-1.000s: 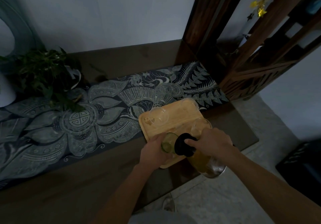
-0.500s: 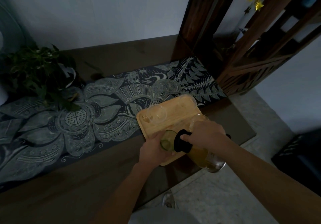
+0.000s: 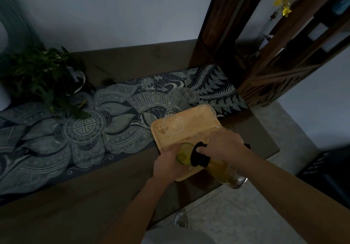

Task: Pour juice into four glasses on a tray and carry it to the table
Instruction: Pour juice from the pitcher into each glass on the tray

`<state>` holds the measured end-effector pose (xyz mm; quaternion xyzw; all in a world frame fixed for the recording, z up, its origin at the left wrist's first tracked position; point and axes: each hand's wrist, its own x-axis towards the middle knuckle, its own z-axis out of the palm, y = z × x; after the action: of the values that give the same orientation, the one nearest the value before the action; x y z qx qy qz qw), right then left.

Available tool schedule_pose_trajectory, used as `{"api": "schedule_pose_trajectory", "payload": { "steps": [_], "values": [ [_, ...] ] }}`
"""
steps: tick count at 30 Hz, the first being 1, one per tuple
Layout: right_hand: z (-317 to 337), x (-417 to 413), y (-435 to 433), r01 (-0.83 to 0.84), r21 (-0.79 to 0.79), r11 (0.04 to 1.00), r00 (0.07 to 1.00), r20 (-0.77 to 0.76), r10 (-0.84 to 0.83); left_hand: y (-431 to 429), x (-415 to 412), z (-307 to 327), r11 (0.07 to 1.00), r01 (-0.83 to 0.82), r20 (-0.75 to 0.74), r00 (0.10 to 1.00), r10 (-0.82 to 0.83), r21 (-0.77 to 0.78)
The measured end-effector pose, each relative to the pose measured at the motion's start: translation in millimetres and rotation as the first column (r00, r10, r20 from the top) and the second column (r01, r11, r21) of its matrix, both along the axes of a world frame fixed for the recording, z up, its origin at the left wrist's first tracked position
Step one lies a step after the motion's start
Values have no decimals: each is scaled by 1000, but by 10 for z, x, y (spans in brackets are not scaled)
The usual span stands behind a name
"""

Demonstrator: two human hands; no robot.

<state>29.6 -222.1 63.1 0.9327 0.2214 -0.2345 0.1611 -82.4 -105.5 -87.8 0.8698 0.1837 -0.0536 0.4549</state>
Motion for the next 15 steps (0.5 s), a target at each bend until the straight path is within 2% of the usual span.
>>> {"api": "schedule_pose_trajectory", "payload": {
  "steps": [15],
  "values": [
    [-22,10,24,-13,-31,999,1000,2,13,-12,-12,27,1000,-1,-1,1000,1,16]
  ]
}}
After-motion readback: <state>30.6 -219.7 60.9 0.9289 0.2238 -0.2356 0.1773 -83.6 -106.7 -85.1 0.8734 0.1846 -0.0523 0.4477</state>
